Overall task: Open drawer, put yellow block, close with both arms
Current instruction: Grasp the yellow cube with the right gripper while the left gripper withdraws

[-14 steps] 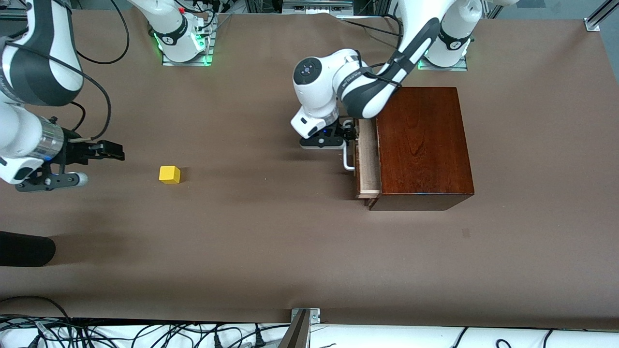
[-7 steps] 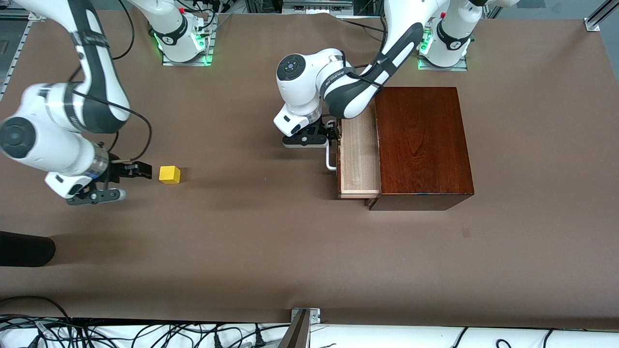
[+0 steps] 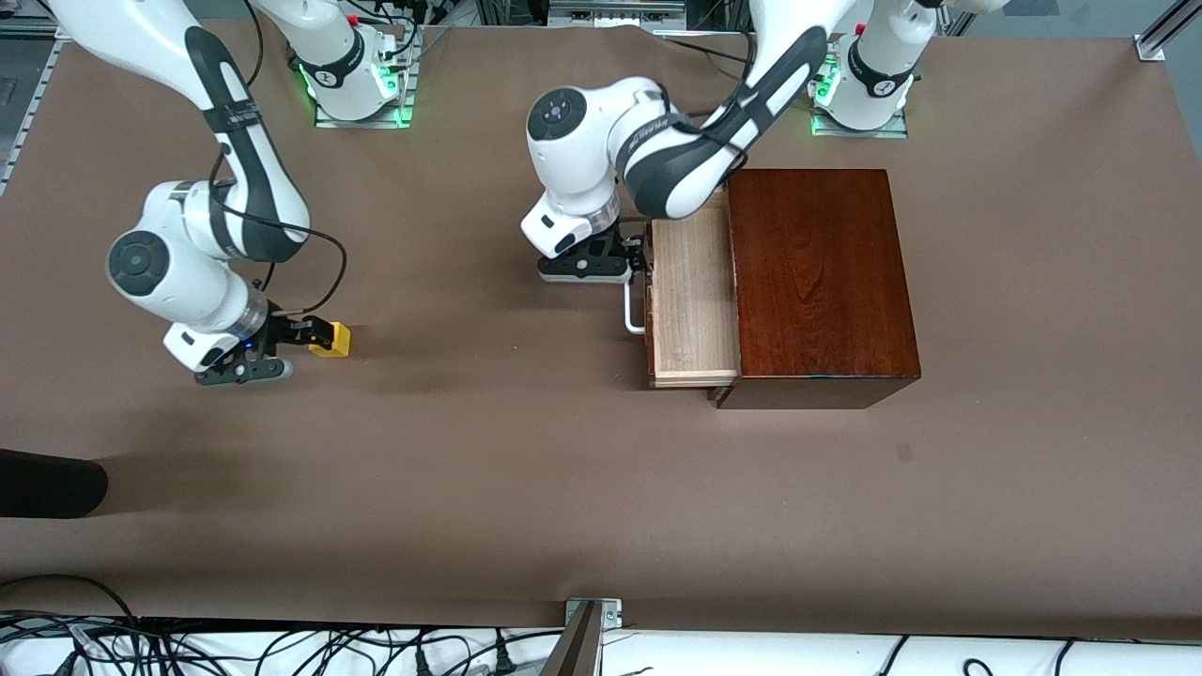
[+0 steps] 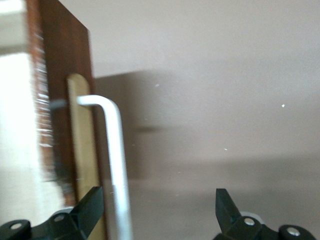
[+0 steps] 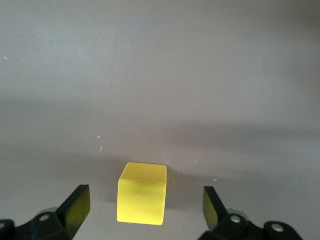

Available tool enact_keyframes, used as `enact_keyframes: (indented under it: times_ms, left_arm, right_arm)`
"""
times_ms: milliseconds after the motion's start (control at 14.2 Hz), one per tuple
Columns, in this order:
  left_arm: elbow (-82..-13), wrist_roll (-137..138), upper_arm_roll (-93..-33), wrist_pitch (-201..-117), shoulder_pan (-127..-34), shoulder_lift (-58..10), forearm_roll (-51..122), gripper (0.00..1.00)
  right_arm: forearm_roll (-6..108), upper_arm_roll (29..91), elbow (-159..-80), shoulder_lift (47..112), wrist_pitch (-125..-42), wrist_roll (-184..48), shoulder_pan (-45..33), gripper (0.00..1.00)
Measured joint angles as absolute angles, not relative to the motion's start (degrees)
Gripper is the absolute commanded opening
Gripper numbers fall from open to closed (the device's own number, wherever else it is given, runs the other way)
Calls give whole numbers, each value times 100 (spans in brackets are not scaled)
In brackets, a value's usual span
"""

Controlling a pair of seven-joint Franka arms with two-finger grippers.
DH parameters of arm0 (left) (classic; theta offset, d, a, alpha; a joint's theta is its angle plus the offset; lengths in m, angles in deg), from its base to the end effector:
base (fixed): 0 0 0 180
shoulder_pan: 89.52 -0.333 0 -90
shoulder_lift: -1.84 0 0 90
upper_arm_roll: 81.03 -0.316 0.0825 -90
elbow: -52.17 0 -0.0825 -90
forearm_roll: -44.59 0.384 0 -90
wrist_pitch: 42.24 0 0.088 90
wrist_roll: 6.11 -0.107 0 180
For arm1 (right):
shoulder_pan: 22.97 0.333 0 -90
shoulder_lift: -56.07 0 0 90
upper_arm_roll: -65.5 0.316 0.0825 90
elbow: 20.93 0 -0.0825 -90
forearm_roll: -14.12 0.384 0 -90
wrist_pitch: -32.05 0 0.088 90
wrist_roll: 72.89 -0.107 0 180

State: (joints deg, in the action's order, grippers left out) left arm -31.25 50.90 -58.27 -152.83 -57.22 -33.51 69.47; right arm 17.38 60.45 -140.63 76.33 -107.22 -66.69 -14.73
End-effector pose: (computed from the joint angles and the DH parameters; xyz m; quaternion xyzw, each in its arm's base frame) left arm 0.4637 -0.5273 0.3374 -0.9946 0.0410 -0.0457 0.0840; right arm 0.5829 0.0334 0.2527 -0.9980 -0.0629 0.0050 0.0033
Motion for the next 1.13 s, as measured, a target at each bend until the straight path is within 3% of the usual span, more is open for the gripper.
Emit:
enact_keyframes:
  times_ms: [494, 635, 847, 918, 1129]
  left_arm:
    - [-3050, 3796, -5814, -14132, -6379, -2160, 6536, 100]
    - [-3040, 3381, -5818, -14002, -6764, -1895, 6251, 100]
    - [-2785, 2498, -5843, -13973, -7489, -1807, 5881, 100]
    - [-2714, 2251, -5838, -13866, -7715, -1806, 5855, 100]
    - [-2598, 1704, -5841, -13448, -8366, -1703, 5734, 100]
  right_arm:
    - [1739, 6115, -14882, 7692, -11837, -6748, -1468, 97]
    - [1739, 6120, -14939, 7748, -11950, -6756, -1467, 74]
    - [1739, 6122, -14940, 7818, -11986, -6759, -1467, 15]
    - [1739, 6123, -14940, 7836, -11992, -6762, -1467, 1]
    - [1739, 6126, -14886, 7840, -12020, -6765, -1467, 0]
